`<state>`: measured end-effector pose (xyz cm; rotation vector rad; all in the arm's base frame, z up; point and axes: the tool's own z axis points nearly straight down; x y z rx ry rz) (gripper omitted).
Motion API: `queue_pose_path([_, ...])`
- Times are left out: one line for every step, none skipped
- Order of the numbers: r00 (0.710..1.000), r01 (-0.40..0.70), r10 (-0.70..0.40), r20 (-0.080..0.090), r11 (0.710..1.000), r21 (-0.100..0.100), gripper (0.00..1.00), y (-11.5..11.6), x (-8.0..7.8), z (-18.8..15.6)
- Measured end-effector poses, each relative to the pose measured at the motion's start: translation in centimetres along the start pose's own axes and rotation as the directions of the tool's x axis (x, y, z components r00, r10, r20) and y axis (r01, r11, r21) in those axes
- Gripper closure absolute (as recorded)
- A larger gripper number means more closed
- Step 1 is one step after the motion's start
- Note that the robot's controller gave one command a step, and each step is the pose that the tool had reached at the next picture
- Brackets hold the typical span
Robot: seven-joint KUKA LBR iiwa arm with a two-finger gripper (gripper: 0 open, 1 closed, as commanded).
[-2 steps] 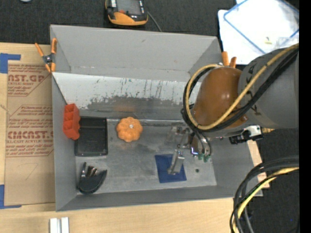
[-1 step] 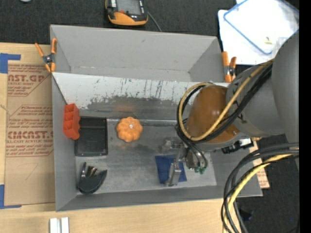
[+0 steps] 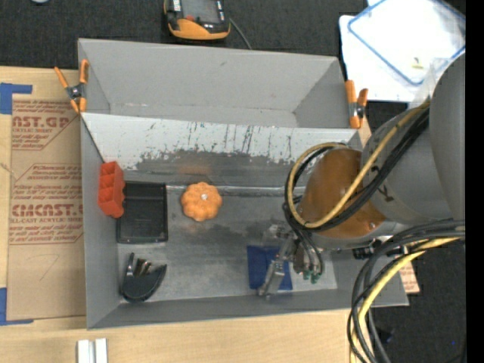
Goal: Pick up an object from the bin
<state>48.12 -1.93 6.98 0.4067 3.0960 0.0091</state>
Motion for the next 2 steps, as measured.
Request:
queue_pose_path([0.987,0.162,-0.162,-0.025,0.987,0.003,1.0,1.89,-1.83,-0.51])
queue_pose_path([0.987,0.162,-0.162,-0.025,0.987,0.003,1.0,1.89,-1.83,-0.52])
